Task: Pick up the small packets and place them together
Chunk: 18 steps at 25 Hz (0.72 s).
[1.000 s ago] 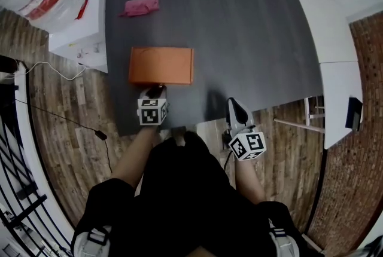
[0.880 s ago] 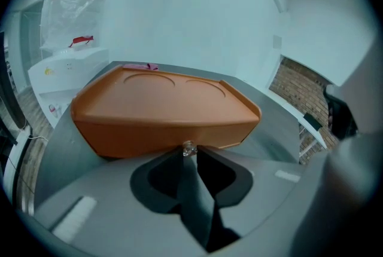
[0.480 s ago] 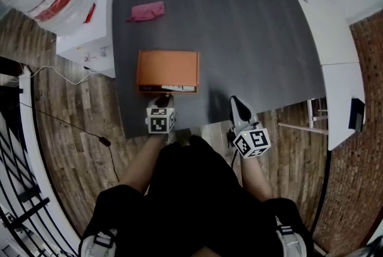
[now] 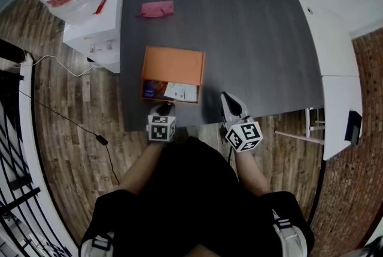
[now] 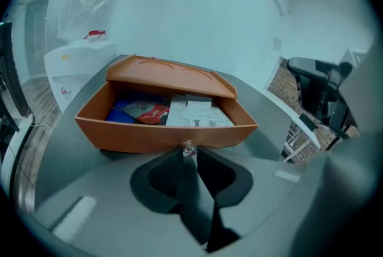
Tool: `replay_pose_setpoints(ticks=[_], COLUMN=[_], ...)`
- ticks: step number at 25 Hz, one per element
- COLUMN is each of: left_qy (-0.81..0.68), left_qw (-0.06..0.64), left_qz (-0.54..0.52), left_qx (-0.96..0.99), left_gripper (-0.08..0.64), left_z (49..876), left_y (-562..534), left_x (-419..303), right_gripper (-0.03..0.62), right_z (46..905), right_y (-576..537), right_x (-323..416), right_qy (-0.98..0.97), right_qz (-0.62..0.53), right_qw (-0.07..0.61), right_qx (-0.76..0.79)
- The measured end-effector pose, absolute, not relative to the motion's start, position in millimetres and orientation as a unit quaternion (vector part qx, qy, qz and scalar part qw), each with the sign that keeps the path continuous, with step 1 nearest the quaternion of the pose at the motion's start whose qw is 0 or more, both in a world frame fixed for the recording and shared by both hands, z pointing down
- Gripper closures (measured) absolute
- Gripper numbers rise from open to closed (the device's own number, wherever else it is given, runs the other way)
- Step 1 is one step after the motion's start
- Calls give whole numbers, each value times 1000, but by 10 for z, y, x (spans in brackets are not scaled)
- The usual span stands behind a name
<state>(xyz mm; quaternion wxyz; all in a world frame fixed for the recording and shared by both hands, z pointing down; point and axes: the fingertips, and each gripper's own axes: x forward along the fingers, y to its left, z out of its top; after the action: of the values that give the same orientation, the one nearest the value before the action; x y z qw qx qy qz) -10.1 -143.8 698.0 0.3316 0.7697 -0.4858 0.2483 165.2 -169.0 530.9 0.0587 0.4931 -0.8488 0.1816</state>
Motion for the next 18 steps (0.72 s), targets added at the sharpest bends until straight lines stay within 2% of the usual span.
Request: replay_pose_setpoints(ticks=[18], left_qy=[-514], left_qw=[350], left_qz=[243], left_qx=[744], left_gripper=[488], left_z=[7015], left_y=[-1178], left_x=[-158], right_gripper=[591], right_z=[5563], right_y=[-1786], right_x=[1440], right_qy=[-870], right_qz=[205], right_qw=[82], right_qx=[440])
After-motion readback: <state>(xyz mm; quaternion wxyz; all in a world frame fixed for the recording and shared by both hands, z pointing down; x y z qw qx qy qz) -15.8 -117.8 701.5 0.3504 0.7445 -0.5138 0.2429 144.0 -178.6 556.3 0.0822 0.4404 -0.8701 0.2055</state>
